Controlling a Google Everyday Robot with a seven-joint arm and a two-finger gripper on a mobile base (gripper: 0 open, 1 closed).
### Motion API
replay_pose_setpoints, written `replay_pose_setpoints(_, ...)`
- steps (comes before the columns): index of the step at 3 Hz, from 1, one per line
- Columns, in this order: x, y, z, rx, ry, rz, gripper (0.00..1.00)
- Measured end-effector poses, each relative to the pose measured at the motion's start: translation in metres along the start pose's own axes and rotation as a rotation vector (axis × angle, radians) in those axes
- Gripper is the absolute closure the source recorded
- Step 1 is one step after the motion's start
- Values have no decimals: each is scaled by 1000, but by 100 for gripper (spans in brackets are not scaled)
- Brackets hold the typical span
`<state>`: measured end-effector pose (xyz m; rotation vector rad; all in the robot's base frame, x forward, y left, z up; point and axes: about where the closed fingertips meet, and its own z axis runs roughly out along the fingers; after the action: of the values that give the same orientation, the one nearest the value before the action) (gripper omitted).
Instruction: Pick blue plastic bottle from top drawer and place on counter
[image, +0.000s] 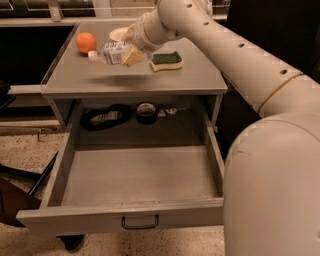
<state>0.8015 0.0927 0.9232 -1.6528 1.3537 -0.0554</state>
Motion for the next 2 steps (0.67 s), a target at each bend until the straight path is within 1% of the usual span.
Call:
replay_pose_setpoints(1, 29, -11, 26, -21, -9, 92, 100)
replay_pose_setpoints(2, 38, 0, 49, -115, -61, 144, 100)
